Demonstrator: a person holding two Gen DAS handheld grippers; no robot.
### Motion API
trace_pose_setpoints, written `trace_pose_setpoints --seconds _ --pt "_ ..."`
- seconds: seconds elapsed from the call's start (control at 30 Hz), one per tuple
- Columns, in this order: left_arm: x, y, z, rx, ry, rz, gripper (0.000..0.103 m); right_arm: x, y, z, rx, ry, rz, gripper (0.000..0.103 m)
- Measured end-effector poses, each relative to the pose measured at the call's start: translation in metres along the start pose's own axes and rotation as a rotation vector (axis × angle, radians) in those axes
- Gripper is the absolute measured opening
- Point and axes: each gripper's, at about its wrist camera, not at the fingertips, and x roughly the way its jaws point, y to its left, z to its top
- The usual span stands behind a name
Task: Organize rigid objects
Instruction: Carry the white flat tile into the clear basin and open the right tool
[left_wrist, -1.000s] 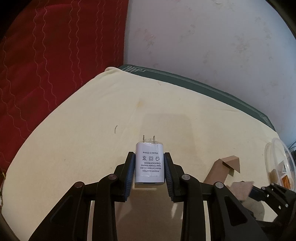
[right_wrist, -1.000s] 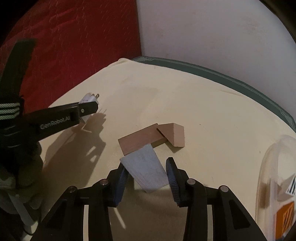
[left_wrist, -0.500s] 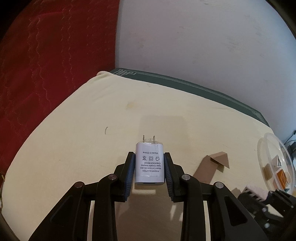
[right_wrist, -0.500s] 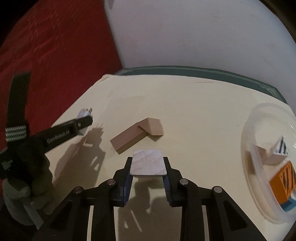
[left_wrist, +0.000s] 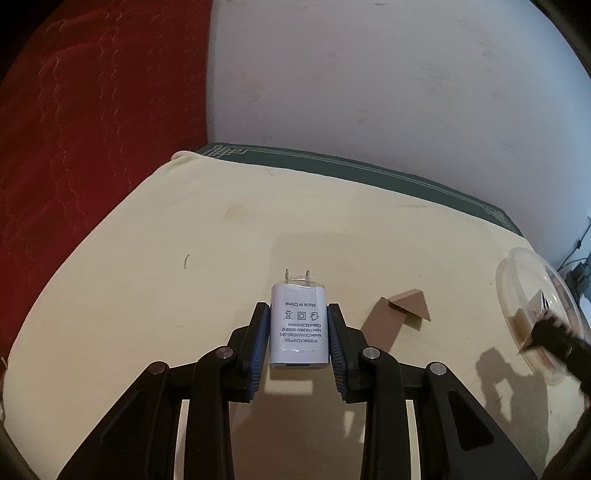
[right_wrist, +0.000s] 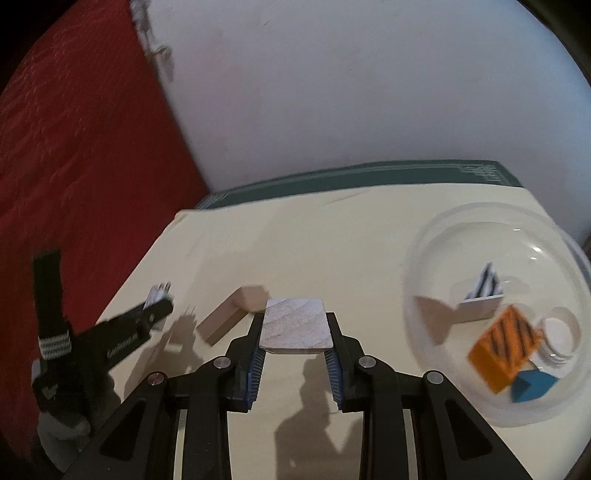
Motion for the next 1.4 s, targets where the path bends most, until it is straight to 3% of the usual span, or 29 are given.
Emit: trace_pose_setpoints --seconds 0.5,0.97,1.03,1.1,1.17,1.4 --pt "-0.003 -0.027 -0.011 0.089 -0.008 -0.049 0.032 -0.047 -0.08 0.021 0.232 -0.186 -0.174 0.031" --pt "-0.008 -0.036 -0.015 0.109 -0.014 -0.067 0.032 -0.05 -0.126 0.018 0.346 -0.224 -0.253 0.032" --pt "-0.008 -0.037 -0.015 0.111 -0.013 -0.068 0.032 -0.048 -0.131 0.017 0.358 -0.222 -0.261 0.037" --pt "-0.008 -0.037 -0.015 0.111 -0.013 -0.067 0.032 -0.048 -0.135 0.015 0.378 -0.228 -0.265 0.052" --pt "-0.008 -0.037 -0.015 0.11 -0.013 -0.066 0.032 -0.05 -0.14 0.014 0.399 -0.238 -0.267 0.058" --pt "-0.009 -0.04 -0.017 0.115 -0.016 -0.064 0.032 -0.053 -0.147 0.011 0.431 -0.239 -0.278 0.06"
